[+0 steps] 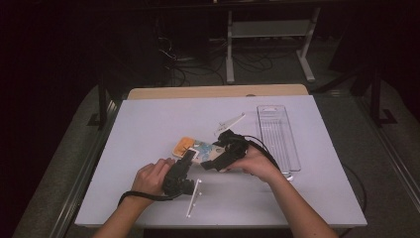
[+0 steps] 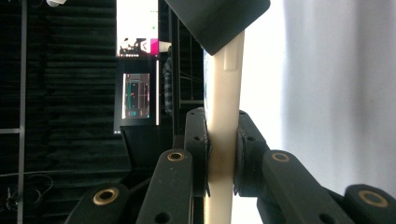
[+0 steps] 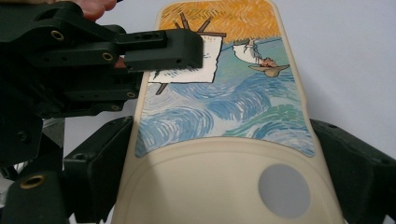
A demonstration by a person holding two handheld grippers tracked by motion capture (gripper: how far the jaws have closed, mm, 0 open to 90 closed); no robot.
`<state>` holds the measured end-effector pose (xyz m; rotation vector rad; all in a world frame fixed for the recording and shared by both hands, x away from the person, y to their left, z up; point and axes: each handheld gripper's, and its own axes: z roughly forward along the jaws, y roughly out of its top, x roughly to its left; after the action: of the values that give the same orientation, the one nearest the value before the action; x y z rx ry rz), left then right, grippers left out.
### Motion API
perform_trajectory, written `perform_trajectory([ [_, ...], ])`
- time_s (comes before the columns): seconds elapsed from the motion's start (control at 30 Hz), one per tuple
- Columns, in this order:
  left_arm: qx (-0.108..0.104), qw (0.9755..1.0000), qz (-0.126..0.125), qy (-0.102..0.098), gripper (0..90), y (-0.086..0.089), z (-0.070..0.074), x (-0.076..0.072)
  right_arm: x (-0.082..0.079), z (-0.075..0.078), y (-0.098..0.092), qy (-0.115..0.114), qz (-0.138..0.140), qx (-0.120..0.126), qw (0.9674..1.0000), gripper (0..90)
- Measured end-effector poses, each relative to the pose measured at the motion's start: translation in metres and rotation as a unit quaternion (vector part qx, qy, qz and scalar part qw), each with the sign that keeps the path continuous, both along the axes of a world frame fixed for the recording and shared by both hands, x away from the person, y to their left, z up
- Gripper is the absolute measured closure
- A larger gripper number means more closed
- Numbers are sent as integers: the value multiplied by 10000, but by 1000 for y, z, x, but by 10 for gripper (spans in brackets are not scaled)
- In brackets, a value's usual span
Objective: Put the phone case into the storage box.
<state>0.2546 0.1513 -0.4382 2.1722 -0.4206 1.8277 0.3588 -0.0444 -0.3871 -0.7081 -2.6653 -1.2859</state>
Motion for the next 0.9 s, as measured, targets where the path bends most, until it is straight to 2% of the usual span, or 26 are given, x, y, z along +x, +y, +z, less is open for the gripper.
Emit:
perform_trajectory([
  [0.2,-16,10000,25,70,790,0,3,-2,1,-1,-1,-33,54,24,10000,97],
  [0.33,-9,9998,47,174,791,1,5,-2,1,-1,-1,-5,52,79,10000,91],
  [0.4,-21,9999,48,151,792,1,5,-2,0,0,0,50,31,138,9999,87],
  [0.53,-29,9998,87,178,794,2,5,-1,-1,0,0,-69,-11,62,10000,26],
  [0.9,12,9992,266,286,793,10,6,3,-1,10,-13,-205,-164,247,9993,22],
])
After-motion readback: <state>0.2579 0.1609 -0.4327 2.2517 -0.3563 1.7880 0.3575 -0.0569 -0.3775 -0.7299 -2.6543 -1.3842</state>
